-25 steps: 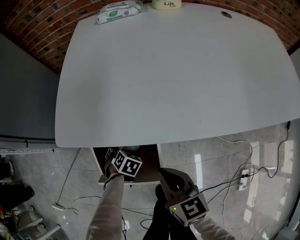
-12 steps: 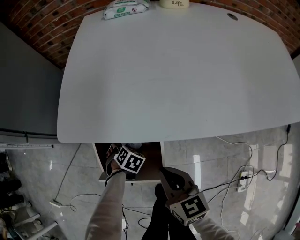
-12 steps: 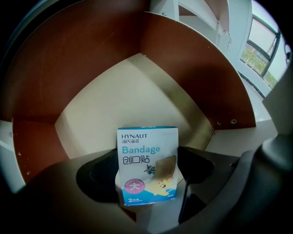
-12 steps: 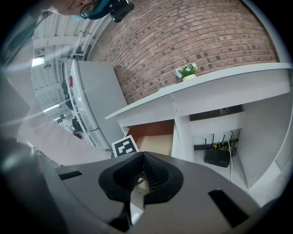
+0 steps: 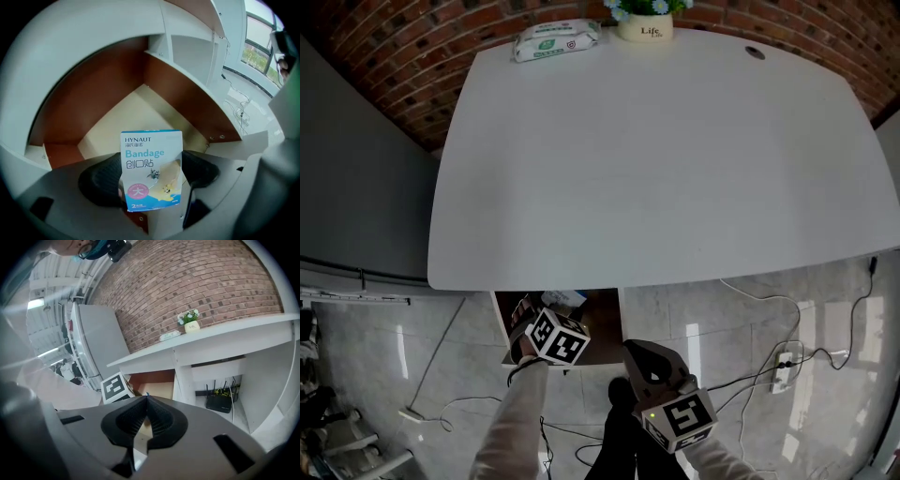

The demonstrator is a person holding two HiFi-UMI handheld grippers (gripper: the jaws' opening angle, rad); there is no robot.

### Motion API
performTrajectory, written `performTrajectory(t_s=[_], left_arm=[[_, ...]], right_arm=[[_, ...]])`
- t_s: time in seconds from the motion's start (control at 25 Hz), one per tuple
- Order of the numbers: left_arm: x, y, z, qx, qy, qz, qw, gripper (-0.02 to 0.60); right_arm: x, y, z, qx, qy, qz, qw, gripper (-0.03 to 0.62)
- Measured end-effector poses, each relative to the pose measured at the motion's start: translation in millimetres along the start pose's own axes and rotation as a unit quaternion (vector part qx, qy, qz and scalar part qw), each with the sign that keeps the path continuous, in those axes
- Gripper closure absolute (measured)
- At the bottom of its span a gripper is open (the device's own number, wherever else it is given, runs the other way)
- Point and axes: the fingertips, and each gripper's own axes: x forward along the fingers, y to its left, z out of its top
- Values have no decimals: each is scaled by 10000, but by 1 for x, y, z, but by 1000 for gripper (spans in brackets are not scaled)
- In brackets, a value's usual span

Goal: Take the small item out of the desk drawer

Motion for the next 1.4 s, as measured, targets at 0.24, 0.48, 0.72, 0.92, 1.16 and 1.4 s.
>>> performTrajectory(t_s=[0.24,0.48,0.72,0.92,1.16,1.4], left_arm=[[-50,0,27,-229,-473,71,9986,181],[-96,-9,38,-497,-848,89,9951,181],[-145,-9,46,-824,-1180,242,9893,181],[-190,-3,51,-1196,-1531,318,9804,181],[-244,7,57,-1561,-1934,470,9675,181],[-298,20,59,-2033,-2395,584,9476,181]], right_arm=[[-13,5,25,-68,-103,-33,9999,568],[-25,19,48,-211,-184,14,9996,568],[-38,32,70,-335,-245,20,9991,568],[-50,46,88,-419,-336,57,9985,568],[-64,66,116,-620,-471,144,9969,568],[-78,86,140,-791,-600,193,9949,568]])
